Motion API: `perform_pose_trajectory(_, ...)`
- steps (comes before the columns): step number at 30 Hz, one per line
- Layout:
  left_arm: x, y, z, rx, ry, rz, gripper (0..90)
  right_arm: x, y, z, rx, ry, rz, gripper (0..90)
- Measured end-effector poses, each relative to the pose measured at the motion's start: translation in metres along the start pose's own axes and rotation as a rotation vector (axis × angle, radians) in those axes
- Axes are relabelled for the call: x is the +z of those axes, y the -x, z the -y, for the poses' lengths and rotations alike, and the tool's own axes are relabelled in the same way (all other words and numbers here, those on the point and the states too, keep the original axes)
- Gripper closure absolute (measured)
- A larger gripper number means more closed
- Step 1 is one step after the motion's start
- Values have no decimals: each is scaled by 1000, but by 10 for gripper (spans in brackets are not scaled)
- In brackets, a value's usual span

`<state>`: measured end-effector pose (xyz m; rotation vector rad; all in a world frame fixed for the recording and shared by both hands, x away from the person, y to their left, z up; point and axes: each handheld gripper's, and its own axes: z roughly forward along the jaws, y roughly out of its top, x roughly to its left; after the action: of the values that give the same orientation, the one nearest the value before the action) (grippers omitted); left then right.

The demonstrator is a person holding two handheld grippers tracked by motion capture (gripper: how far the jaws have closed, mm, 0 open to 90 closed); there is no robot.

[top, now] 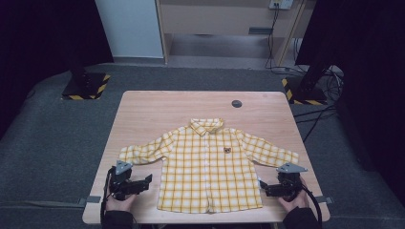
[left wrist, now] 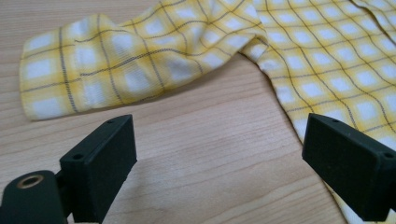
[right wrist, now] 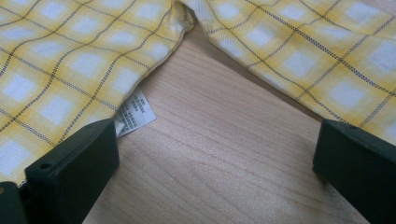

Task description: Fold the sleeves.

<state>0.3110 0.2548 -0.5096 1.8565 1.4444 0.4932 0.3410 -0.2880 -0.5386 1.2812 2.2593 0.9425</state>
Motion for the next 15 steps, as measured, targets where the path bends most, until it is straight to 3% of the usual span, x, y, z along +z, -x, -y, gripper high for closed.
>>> perform_pose_trajectory(10,-4,-17,-9,-34,7,3,92,0,0,0,0,1,-1,3)
perform_pose_trajectory(15,-5,-34,-12,-71,13,-4,99,0,0,0,0,1,-2,4)
